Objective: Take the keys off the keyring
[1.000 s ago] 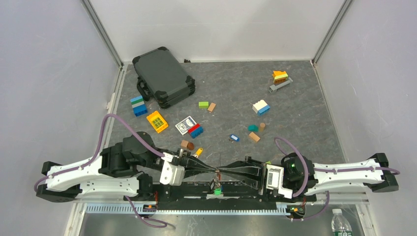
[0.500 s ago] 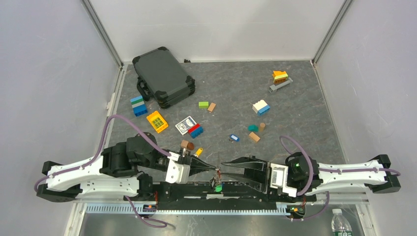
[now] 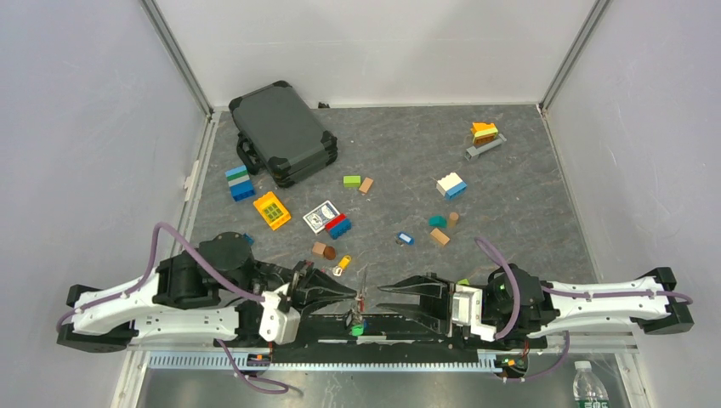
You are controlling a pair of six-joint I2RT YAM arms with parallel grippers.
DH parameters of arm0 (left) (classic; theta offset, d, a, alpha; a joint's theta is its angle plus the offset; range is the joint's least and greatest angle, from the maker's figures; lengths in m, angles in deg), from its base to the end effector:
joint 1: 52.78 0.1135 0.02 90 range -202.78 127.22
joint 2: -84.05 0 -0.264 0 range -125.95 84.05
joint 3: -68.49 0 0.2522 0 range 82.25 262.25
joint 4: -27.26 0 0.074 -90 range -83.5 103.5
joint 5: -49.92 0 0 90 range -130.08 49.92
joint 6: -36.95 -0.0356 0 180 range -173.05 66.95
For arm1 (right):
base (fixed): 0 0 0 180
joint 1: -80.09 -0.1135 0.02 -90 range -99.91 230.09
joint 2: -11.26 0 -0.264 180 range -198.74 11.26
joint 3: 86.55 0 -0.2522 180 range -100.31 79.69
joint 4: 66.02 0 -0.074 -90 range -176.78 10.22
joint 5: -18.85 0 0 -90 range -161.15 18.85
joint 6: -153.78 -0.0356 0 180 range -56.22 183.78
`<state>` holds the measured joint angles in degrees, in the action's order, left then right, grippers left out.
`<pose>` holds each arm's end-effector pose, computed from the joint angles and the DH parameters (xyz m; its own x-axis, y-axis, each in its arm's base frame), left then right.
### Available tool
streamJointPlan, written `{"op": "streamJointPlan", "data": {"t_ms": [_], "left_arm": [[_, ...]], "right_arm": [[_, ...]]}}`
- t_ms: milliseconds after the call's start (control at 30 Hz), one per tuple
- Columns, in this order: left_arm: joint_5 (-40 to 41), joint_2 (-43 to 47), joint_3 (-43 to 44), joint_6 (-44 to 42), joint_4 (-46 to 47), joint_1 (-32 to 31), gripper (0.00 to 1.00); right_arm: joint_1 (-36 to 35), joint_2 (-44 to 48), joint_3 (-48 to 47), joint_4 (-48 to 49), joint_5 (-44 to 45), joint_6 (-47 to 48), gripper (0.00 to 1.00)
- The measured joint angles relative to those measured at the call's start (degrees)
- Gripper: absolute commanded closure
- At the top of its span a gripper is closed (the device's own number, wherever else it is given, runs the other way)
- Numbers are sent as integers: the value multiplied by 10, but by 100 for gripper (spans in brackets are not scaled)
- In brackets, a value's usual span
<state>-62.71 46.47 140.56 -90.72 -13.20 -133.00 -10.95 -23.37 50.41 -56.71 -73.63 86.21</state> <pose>0.0077 -0.1254 0.4062 0.5816 -0.0535 -0.8117 0.7822 -0.2370 0.5761 -0.0044 0.1566 0.3338 0.3757 0.3039 -0.8755 -0.9247 0.0613 -0.3756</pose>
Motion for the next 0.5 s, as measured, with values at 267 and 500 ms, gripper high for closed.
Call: {"op": "streamJointPlan", "data": {"t_ms": [267,500], "left_arm": [[-3,3,3,-152,-76,0,98],[34,5,11,-235,-95,0,98]], "right_arm": [[0,17,1,-9,34,23,62],[0,25,11,-13,75,45,61]]}}
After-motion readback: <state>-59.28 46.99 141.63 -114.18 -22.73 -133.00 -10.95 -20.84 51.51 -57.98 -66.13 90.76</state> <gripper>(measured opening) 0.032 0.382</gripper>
